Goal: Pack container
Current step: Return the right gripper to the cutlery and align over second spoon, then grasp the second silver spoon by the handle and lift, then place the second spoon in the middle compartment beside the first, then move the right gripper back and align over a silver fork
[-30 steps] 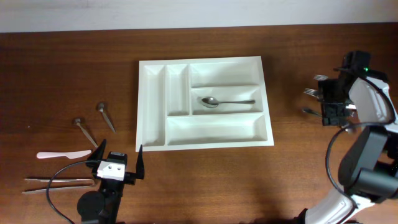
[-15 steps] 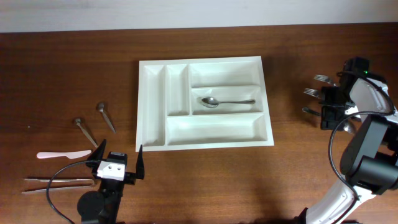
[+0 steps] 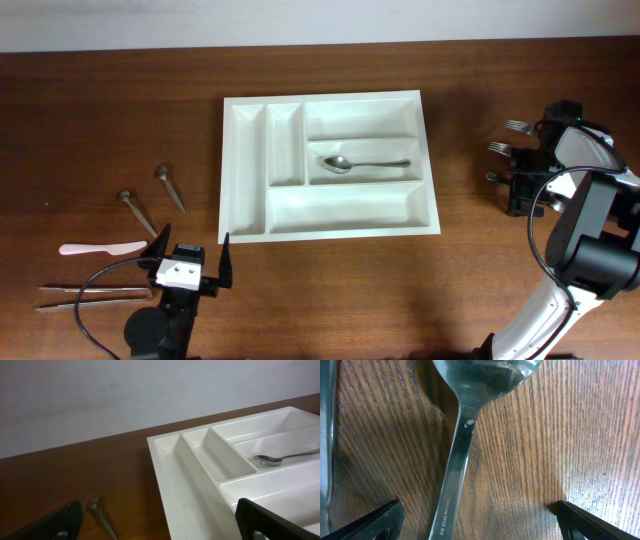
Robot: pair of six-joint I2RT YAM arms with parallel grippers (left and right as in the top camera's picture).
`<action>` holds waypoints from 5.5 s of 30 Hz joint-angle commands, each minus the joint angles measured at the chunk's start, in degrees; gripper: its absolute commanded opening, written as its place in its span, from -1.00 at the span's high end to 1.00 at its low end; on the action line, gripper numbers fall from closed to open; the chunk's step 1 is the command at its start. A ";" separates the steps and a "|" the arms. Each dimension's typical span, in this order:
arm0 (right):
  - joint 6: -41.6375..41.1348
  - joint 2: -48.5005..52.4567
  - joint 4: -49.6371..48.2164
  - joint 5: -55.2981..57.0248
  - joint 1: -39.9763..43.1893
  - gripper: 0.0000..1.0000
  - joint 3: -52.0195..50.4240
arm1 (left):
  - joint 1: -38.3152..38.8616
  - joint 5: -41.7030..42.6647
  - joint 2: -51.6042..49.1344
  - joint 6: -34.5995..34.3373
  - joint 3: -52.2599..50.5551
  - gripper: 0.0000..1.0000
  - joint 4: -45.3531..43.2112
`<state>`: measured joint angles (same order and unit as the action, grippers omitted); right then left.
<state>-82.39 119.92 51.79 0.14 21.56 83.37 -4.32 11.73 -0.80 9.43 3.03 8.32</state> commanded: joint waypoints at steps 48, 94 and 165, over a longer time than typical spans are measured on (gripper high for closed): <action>4.61 0.57 2.27 3.41 0.28 0.92 0.55 | -0.35 -0.17 0.50 0.55 -0.52 -0.98 -0.17; -15.67 -0.15 16.20 -7.04 -41.44 0.85 27.41 | -0.35 -0.17 0.50 0.55 -0.52 -0.98 -0.17; 12.26 11.76 14.43 -1.81 7.19 -0.98 27.43 | -0.35 -0.20 0.50 0.55 -0.52 -0.98 -0.17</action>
<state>-70.22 130.89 65.87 -4.51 28.93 109.89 -4.32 11.75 -0.80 9.43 3.03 8.32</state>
